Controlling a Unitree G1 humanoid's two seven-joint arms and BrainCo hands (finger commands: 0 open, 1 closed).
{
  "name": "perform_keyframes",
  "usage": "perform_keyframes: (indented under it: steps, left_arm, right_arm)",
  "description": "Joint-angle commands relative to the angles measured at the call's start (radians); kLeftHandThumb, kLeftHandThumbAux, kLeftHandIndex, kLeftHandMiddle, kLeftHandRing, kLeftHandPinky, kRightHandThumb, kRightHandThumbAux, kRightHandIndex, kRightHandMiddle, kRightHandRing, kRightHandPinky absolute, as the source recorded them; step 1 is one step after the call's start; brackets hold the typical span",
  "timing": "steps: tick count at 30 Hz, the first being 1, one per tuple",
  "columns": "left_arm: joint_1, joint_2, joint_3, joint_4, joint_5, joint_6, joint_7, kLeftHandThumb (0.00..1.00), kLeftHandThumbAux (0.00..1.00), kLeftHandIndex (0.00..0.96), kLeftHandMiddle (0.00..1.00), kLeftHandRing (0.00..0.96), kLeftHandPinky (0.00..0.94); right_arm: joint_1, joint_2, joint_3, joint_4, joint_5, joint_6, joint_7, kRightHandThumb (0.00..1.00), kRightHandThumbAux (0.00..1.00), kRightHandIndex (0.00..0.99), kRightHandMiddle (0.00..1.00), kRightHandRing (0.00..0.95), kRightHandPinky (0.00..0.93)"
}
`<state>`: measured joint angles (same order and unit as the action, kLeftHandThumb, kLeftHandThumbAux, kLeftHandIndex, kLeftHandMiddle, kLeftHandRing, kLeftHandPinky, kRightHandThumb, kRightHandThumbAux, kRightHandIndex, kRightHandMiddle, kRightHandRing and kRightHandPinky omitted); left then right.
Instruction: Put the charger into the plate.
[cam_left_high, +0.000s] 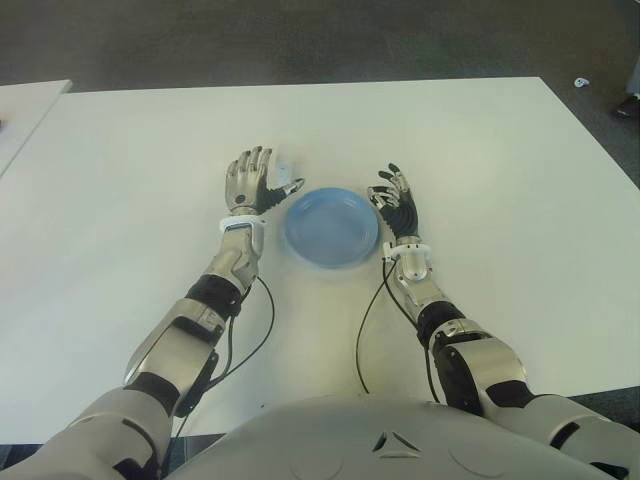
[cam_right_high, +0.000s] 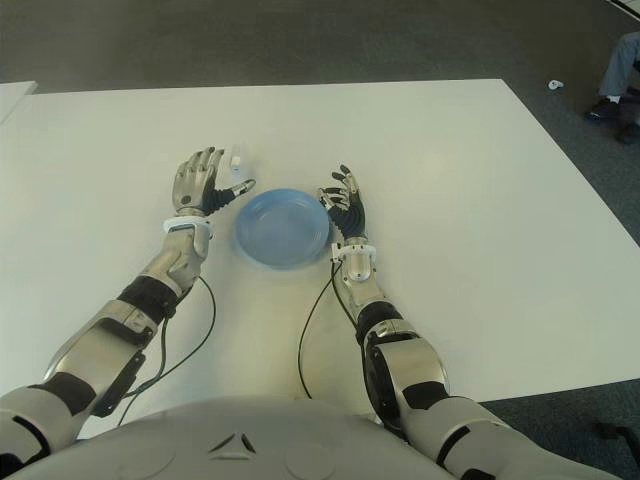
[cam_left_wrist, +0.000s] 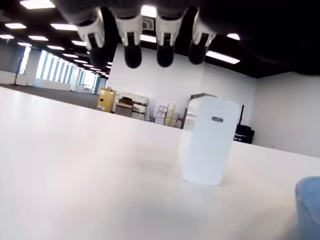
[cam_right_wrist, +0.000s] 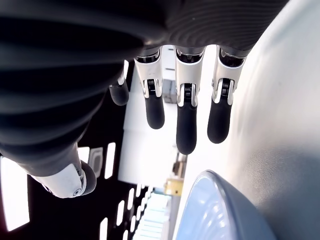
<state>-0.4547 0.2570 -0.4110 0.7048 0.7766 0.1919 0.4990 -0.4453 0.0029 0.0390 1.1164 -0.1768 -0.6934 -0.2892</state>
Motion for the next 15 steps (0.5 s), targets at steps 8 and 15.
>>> perform_keyframes:
  steps: [8,15]
  left_arm:
    - [-0.032,0.015,-0.007,0.066,-0.004,-0.074,0.018,0.214,0.173,0.000,0.000,0.000,0.000]
    - [-0.055,0.011,-0.006,0.093,-0.005,-0.096,0.033,0.217,0.181,0.000,0.000,0.000,0.000]
  right_arm:
    - [0.121,0.014,0.005,0.108,-0.007,0.075,0.004,0.000,0.619,0.000,0.203,0.314,0.327]
    - [0.120,0.013,0.004,0.111,-0.007,0.077,0.004,0.000,0.625,0.000,0.204,0.314,0.329]
